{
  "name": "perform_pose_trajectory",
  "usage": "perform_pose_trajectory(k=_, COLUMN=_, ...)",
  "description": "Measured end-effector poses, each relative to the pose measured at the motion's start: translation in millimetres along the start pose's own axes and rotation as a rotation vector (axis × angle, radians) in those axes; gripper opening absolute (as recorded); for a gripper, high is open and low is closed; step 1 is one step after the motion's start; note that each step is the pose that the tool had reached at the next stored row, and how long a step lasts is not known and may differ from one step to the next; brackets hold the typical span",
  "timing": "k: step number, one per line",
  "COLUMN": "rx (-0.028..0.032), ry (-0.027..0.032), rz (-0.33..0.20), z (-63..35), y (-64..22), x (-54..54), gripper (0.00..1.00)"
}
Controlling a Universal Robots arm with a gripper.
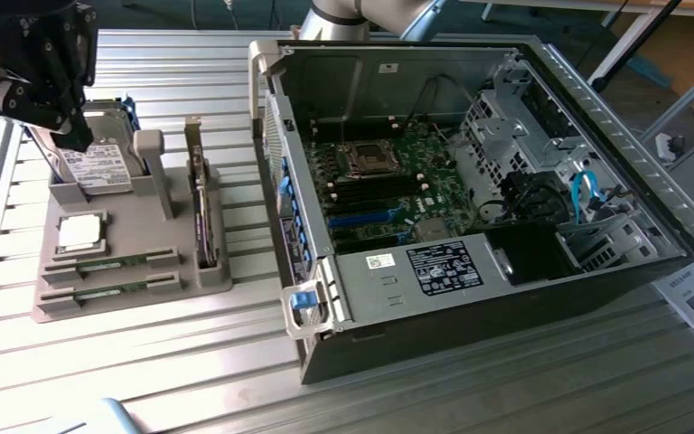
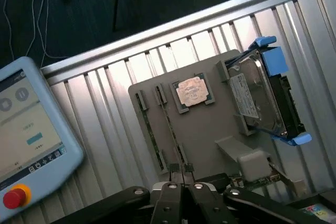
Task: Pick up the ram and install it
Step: 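Pick up the ram and move it above insertion slot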
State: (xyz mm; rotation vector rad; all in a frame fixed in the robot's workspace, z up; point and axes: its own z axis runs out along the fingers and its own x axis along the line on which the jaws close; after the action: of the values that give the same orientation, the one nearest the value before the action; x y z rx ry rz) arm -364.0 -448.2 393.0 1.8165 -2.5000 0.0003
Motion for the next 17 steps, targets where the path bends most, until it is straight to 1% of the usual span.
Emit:
perform_pose_trajectory(k=9, rx=0.0061, ry=0.0045, rz=-0.147, z=0.0, y=0.0, x=0.0, gripper=0.10)
perform_pose_trajectory(k=12, rx=0.0089, ry=0.0064, rz=-0.214, z=0.0, y=0.0, x=0.0, gripper=0.10)
perform_pose_trajectory(k=15, rx=0.0110, ry=0.0079, rz=-0.263, z=0.0, y=0.0, x=0.0, gripper=0.10)
perform_pose_trajectory(k=17, rx=0.0115, ry=0.0083, rz=-0.275, z=0.0, y=0.0, x=0.0, gripper=0.10)
